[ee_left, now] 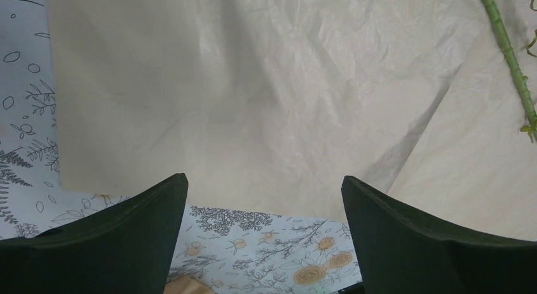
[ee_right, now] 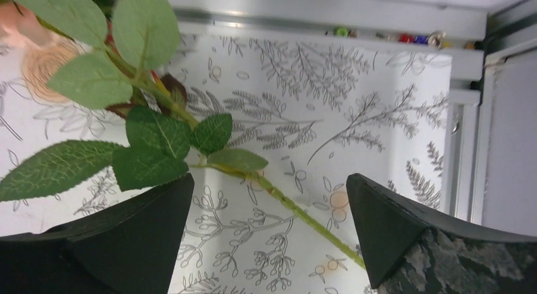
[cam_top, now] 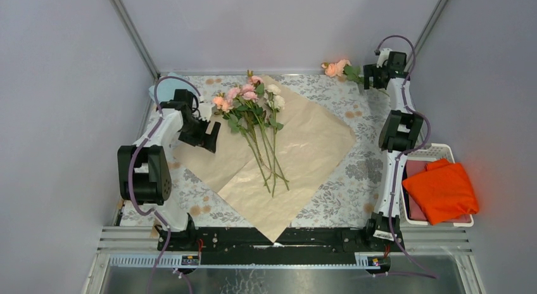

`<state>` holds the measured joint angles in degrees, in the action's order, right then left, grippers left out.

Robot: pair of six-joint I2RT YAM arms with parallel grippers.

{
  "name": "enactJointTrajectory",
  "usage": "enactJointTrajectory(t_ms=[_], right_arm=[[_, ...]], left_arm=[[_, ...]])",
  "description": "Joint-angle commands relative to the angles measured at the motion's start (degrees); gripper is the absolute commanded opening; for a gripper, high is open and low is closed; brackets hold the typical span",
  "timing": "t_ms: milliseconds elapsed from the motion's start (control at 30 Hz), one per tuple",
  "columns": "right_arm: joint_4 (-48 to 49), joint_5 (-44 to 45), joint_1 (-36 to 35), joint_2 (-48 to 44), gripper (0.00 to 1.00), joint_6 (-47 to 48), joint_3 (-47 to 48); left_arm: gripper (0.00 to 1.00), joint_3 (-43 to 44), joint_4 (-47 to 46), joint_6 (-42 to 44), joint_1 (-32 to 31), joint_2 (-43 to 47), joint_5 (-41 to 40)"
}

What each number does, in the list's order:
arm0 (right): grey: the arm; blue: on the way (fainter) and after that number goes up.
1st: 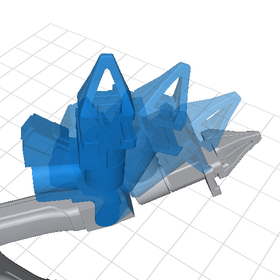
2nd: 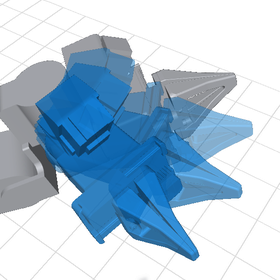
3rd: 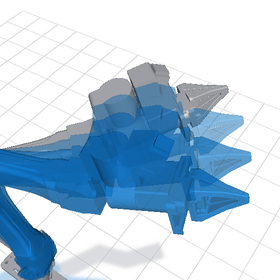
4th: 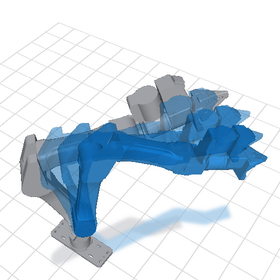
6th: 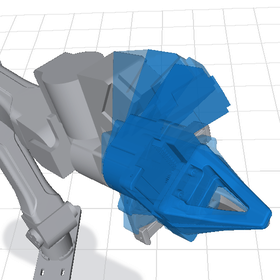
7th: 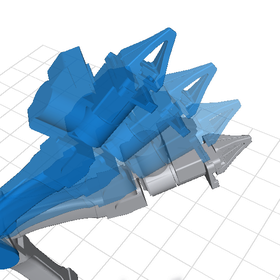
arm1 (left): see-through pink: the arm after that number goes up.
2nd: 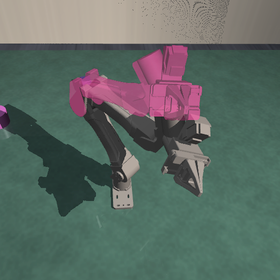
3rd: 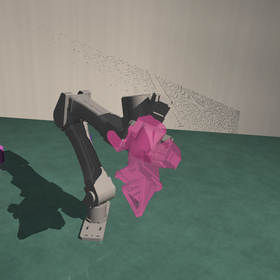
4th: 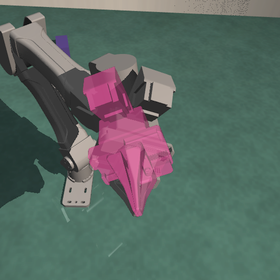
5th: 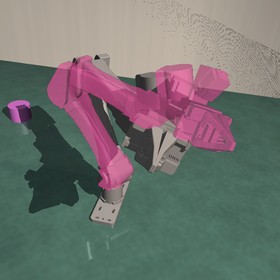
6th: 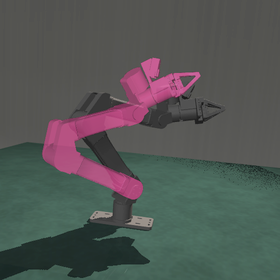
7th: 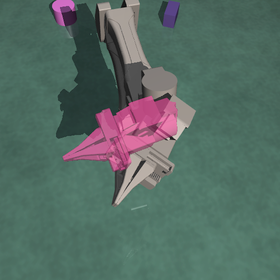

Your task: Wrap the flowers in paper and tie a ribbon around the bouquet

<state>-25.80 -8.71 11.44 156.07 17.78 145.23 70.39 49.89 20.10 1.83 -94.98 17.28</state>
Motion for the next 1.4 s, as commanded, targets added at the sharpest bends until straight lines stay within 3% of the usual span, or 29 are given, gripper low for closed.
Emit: enactJointTrajectory(t_ms=[0,100,267,400,533,700,867,933,1033,1133,1200,1367], right_arm=[[6.94,-3.24,-0.43,-1.11,1.0,0.49,3.13],[8.88,-3.46,-0.09,0.02,1.0,-1.35,3.73],[3.3,-3.28,0.76,4.91,1.0,-3.33,5.9],[-5.74,-4.25,1.13,6.78,1.0,-0.55,6.93],[-15.68,-6.59,0.18,3.27,0.97,6.99,1.51],[-21.72,-12.21,-2.64,-5.94,0.78,8.91,-10.34],[-12.0,-10.03,-7.23,-13.07,0.49,2.83,-24.59],[-10.66,-7.21,-8.48,-12.28,0.33,0.65,-24.21],[-13.81,-3.07,-9.74,-9.88,0.0,-0.46,-17.11],[-15.31,0.44,-10.89,-12.21,0.0,-1.62,-11.16],[-13.9,2.39,-11.09,-18.67,0.0,-4.51,-11.69],[0.65,3.55,-15.84,-41.32,0.0,-17.9,-30.52]], left_arm=[[0.99,2.43,0.29,-0.17,0.46,-1.6,-1.67],[0.99,3.01,0.46,-0.35,0.5,-2.72,-2.28],[0.99,3.83,0.81,-0.86,0.46,-4.6,-3.49],[0.99,4.98,1.42,-1.13,0.48,-6.13,-3.61],[0.99,5.83,1.75,-1.37,0.48,-7.04,-3.68],[0.99,5.86,1.7,-1.46,0.37,-6.6,-2.96],[0.99,5.3,1.63,-1.12,0.44,-4.84,-2.25],[0.99,4.92,1.5,-1.03,0.46,-4.07,-1.8],[0.99,4.55,1.46,-0.89,0.38,-3.07,-1.29],[0.99,4.38,1.49,-0.87,0.43,-2.13,-0.82],[0.99,4.58,1.45,-0.94,0.41,-1.59,-0.67],[0.99,4.9,1.43,-1.61,0.5,-0.23,-0.09]])
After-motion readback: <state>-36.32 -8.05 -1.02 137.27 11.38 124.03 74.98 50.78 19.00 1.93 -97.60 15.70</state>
